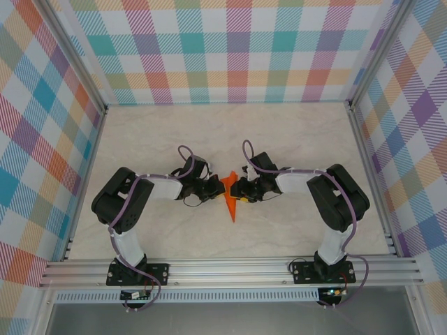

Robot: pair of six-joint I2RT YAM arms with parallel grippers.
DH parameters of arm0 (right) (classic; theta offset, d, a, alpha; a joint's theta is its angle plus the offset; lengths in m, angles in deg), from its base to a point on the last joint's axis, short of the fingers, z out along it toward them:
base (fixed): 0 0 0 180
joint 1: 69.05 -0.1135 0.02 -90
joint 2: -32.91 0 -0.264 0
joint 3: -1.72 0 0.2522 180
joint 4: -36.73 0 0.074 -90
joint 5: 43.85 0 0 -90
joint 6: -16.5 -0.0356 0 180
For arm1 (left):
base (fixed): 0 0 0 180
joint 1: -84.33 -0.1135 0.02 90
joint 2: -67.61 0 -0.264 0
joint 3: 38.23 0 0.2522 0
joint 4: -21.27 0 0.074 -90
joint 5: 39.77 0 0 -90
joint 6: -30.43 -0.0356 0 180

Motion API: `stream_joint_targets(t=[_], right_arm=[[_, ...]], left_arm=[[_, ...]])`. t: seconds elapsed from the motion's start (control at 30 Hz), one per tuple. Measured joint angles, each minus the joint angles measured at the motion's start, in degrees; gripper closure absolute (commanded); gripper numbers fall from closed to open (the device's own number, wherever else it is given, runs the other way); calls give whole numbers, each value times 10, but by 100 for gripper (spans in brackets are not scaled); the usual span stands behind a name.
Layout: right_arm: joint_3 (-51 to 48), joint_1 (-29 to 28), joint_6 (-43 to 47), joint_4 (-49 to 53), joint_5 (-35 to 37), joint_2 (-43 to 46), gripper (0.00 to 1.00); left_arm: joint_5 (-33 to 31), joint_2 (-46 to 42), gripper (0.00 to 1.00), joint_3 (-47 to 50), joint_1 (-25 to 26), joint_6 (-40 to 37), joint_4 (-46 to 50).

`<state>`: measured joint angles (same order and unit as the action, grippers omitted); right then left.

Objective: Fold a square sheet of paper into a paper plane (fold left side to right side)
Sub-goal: Fold the wing for the fifth time at the center of the table.

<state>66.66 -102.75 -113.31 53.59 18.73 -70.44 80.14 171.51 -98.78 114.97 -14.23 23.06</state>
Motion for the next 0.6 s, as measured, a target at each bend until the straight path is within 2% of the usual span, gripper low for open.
stream_joint_targets(t=[0.6], right_arm=[[0,0,0,0,0,1,59]], left_arm=[[-6,17,100,-19,0,-13,7]])
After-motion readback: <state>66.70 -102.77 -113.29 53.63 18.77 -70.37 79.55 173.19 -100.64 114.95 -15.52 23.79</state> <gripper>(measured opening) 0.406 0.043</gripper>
